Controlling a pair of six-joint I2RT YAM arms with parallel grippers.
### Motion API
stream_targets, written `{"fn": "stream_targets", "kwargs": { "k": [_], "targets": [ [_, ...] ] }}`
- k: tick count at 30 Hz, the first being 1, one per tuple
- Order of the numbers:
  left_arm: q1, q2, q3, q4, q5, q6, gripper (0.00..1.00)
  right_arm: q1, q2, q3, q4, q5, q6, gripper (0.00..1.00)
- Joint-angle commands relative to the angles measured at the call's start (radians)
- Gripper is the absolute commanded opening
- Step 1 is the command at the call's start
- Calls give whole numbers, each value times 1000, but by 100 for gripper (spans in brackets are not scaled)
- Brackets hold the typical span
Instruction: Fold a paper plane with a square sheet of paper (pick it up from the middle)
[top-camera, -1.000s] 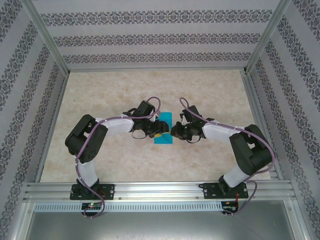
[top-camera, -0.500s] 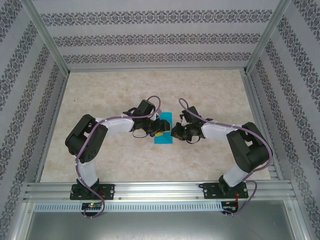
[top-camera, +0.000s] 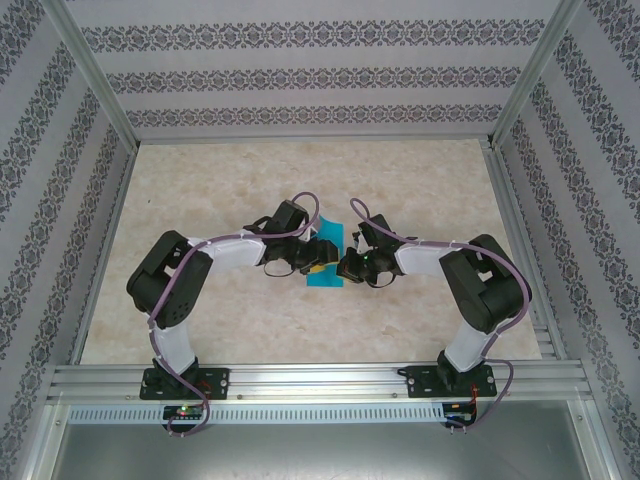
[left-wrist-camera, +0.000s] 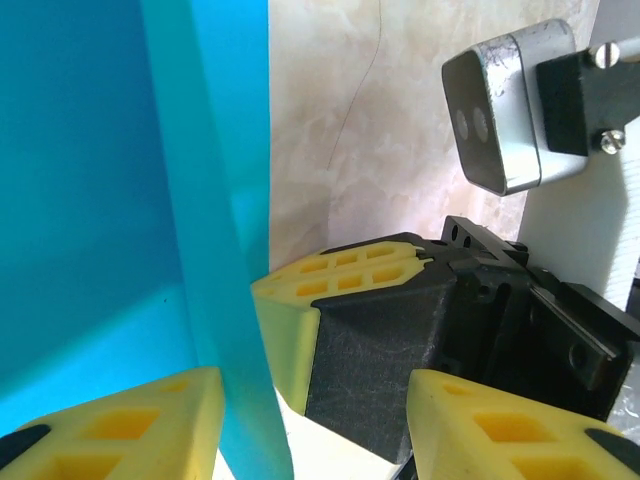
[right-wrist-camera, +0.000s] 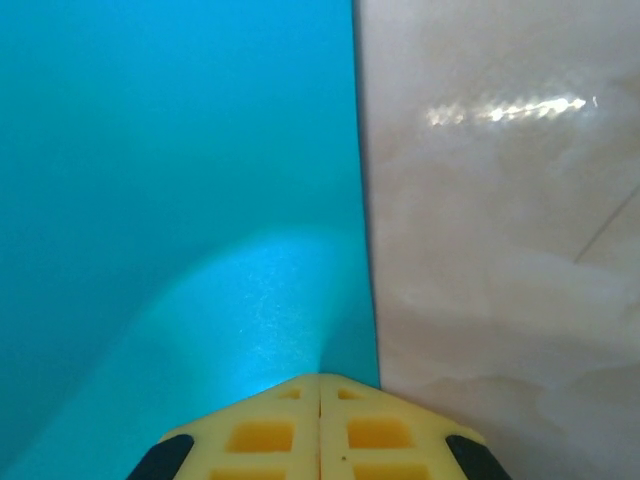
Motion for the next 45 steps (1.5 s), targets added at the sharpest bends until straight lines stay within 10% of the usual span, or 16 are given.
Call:
{"fn": "stream_targets", "kwargs": {
  "k": [1,30,45],
  "targets": [
    [2,-20,-6,55,24,-20,52,9,21,2,-13,20,9,7],
    [21,-50,-182,259,69,-174,63,-22,15,43,-32,4,-4,7],
    [17,-55,-127,232,46,-136,51,-22,20,45,-63,15,-11,6]
  ]
}}
